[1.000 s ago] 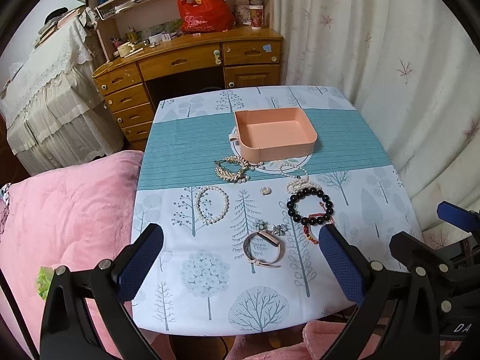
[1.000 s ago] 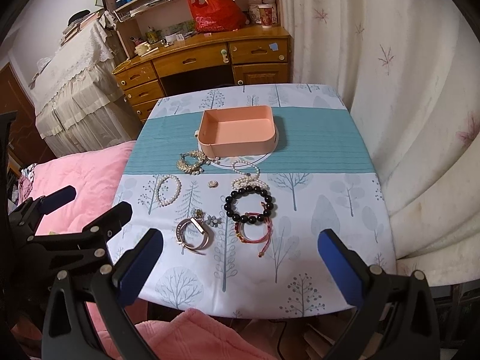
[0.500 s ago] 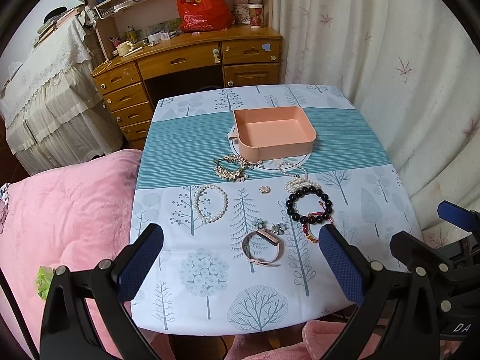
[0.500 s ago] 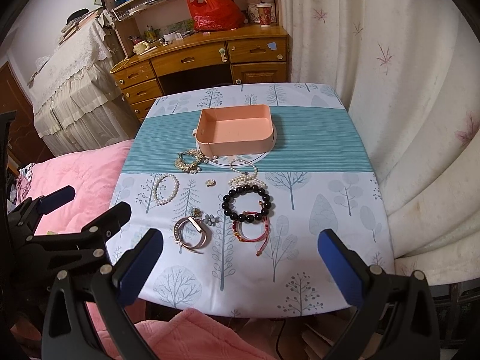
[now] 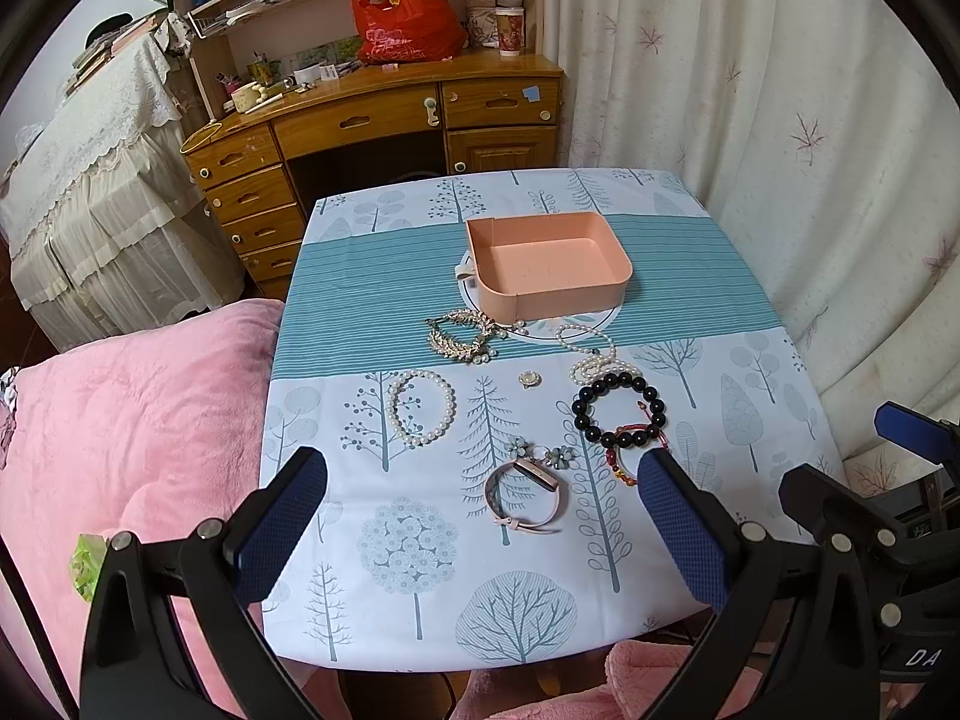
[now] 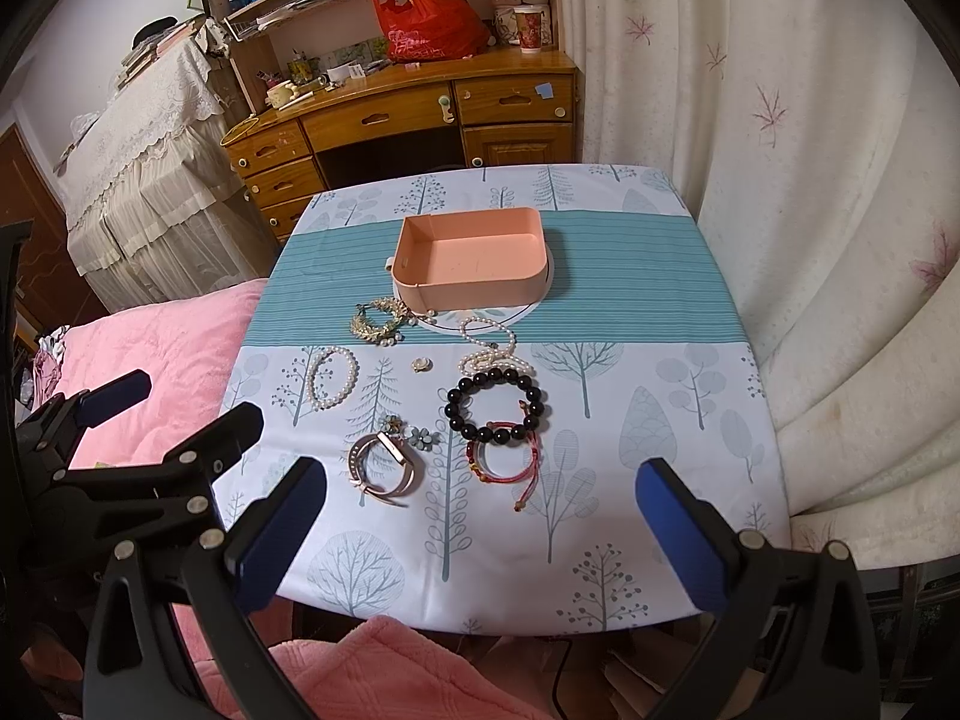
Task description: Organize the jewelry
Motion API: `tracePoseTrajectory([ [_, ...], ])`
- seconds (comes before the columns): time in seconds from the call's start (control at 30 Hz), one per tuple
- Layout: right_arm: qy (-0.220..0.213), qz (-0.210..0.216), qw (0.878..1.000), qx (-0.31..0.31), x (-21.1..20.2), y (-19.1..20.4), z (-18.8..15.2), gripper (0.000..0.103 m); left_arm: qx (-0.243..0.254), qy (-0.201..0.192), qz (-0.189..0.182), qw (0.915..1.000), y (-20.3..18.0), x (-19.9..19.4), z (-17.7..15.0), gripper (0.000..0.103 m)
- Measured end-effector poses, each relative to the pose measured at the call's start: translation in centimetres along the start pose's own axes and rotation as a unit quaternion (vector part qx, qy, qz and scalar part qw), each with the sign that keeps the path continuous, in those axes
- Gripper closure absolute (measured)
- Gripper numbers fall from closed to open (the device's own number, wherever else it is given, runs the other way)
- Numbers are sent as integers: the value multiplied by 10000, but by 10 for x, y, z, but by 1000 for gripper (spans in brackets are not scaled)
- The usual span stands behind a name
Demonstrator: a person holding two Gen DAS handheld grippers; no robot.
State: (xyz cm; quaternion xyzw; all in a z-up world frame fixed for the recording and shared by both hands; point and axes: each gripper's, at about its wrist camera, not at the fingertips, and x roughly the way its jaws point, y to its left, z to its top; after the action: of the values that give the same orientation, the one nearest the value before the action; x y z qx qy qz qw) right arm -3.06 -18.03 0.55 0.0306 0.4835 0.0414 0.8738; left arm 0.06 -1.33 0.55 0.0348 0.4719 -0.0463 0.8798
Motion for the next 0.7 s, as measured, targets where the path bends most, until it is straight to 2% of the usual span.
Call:
tracePoseTrajectory([
  [0.33, -4, 50, 10000, -22, 2, 2, -8, 0, -65, 88, -161, 9998, 2, 2, -4, 1],
  [0.47, -55, -10, 10000, 3, 1, 2, -13, 0, -232, 121, -477, 9985, 8, 4, -11, 1],
  [0.53, -90, -80, 9999, 41, 1, 1, -15, 0, -372, 277, -675, 9966, 12, 11, -17, 1],
  [0.7, -148, -431, 9990, -28, 10, 3, -31, 0, -232, 728, -474, 9959, 17, 37, -44, 1],
])
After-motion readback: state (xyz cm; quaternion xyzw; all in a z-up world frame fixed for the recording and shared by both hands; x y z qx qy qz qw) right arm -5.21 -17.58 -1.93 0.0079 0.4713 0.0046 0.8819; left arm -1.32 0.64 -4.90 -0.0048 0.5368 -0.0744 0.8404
